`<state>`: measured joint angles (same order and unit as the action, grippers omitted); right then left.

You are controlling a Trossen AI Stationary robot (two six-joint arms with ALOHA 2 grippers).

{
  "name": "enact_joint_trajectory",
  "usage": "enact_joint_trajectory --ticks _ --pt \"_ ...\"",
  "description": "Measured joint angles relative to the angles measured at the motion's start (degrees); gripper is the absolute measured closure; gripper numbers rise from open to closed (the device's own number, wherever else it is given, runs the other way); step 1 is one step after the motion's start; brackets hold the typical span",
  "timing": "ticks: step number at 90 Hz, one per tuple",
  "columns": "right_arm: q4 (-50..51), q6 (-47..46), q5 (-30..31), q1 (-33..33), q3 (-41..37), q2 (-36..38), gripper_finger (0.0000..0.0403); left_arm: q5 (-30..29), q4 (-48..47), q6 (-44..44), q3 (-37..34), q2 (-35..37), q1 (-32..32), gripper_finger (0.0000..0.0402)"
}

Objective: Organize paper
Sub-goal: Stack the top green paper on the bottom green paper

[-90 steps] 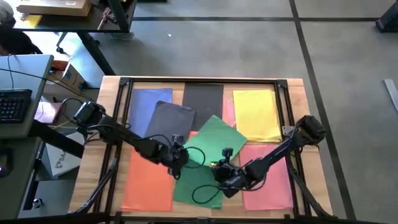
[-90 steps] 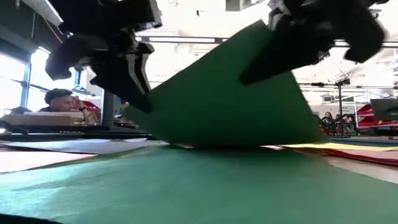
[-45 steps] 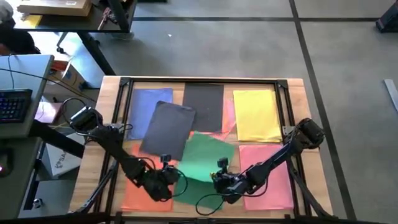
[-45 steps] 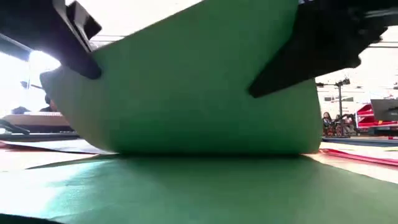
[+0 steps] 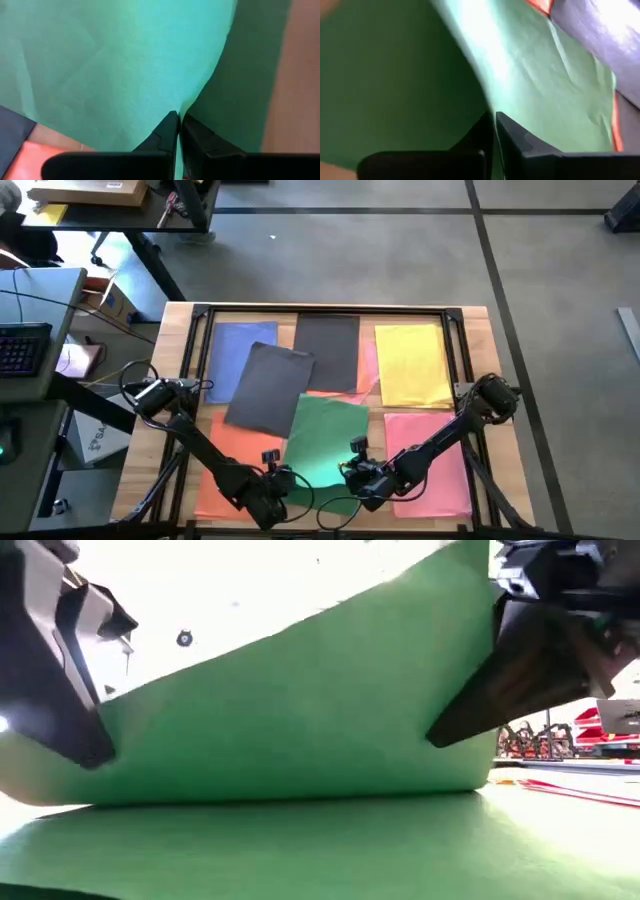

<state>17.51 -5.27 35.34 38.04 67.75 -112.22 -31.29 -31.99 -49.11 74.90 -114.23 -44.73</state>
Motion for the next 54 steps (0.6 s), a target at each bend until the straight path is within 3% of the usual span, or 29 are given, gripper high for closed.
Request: enact_joint_trajectory --ticks 15,35,54 --pt "3.83 -0.05 0.03 0.48 0.00 0.04 0.0321 0.12 -1.77 -1.70 2.33 -0.62 0.00 0.0401" --pt "12.38 -5.14 4.98 4.40 1.05 0.78 0.0228 0.81 -1.67 -3.25 2.40 -0.68 0.00 0.0401" --pt "24.36 -15.27 8.14 9.38 6.52 1.44 0.0193 0.94 0.32 2.38 2.40 -0.94 0.00 0.0402"
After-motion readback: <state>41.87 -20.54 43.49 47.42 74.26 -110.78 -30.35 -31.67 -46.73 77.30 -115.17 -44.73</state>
